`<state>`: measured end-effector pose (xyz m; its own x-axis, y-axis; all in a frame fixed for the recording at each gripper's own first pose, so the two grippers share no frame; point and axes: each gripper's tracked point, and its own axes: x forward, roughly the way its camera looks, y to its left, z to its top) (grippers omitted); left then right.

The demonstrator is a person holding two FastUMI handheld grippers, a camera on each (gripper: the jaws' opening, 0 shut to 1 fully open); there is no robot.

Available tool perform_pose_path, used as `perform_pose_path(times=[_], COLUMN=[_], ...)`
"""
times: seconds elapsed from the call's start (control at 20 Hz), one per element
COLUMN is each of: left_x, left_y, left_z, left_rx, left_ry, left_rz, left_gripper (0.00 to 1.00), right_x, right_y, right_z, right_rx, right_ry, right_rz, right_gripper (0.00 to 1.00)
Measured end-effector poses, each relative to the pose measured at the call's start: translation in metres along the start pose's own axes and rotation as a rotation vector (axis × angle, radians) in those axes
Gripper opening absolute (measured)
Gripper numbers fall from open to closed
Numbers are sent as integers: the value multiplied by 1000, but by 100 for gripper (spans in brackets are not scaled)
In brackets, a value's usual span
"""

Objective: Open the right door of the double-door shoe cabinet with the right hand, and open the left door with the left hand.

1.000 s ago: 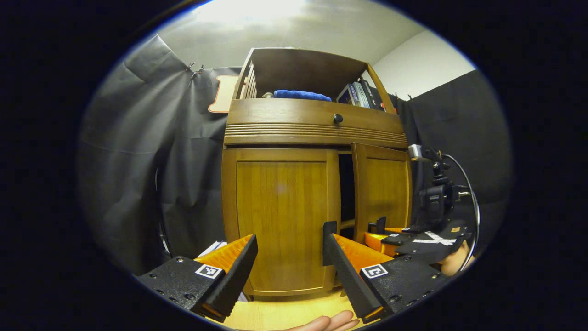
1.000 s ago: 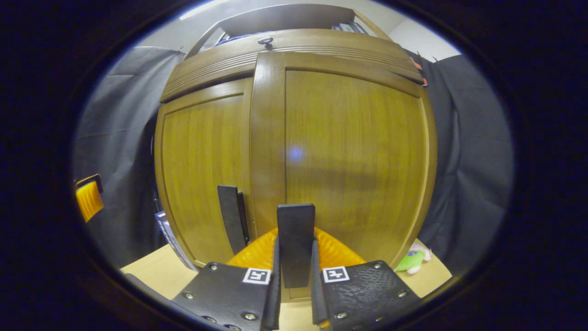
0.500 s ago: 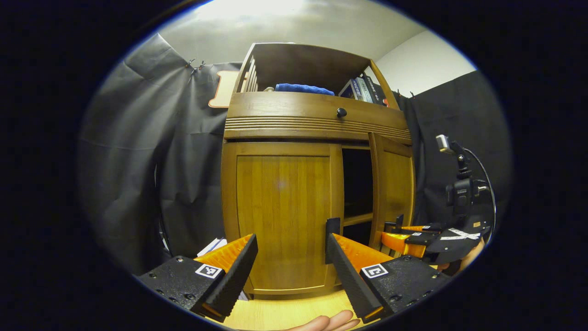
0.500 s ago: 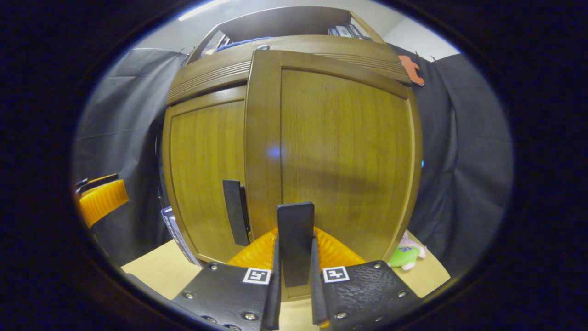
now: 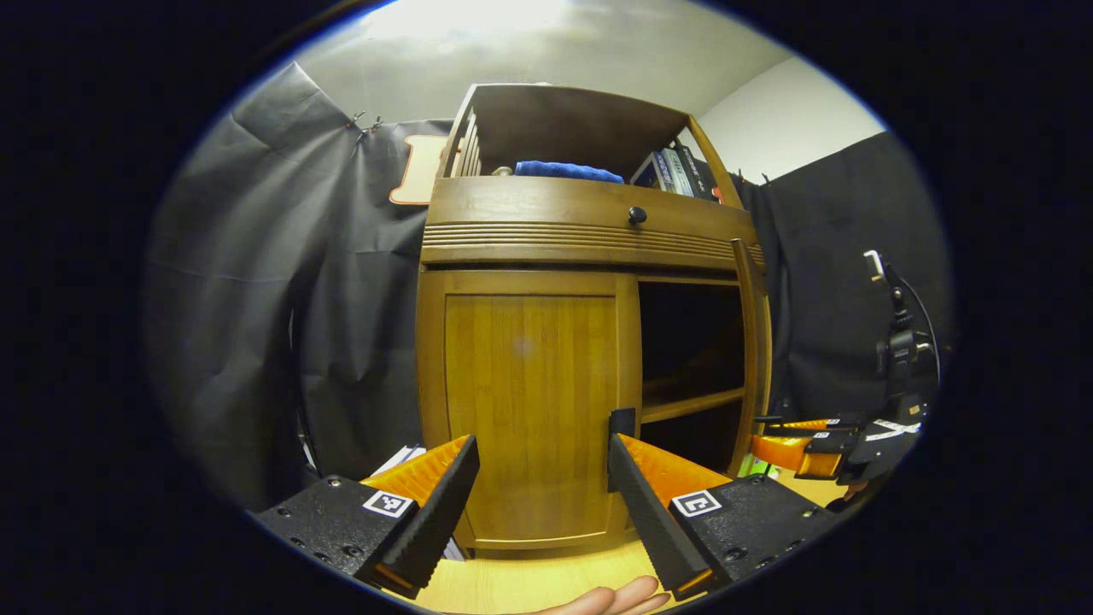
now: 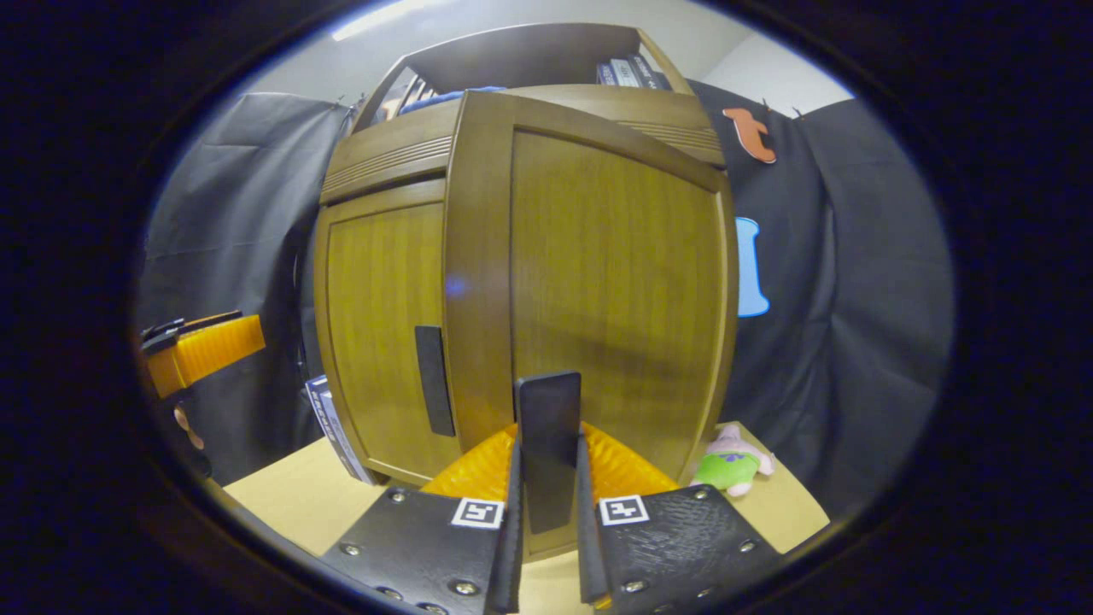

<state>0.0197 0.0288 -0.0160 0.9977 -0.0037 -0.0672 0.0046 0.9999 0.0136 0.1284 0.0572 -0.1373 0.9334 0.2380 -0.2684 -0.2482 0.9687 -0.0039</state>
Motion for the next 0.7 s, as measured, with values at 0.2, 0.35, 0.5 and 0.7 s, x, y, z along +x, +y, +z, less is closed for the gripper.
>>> perform_pose_path(times=[0.2, 0.35, 0.5, 0.7], left_x=[-2, -3, -4, -5], left_y=[5, 5, 1, 2], left_z=[3, 3, 1, 1], left_rx=[-4, -4, -4, -1], left_ry=[-10, -9, -3, -1], left_rz=[19, 17, 5, 8], left_gripper=[91, 90, 94, 91], right_x=[-9, -14, -17, -24], right_y=[-8, -11, -16, -23], right_z=[-2, -4, -5, -4], right_rx=[-14, -3, 7, -9], right_ry=[2, 9, 5, -15], right_rz=[-23, -28, -28, -51], right_gripper=[27, 27, 27, 27])
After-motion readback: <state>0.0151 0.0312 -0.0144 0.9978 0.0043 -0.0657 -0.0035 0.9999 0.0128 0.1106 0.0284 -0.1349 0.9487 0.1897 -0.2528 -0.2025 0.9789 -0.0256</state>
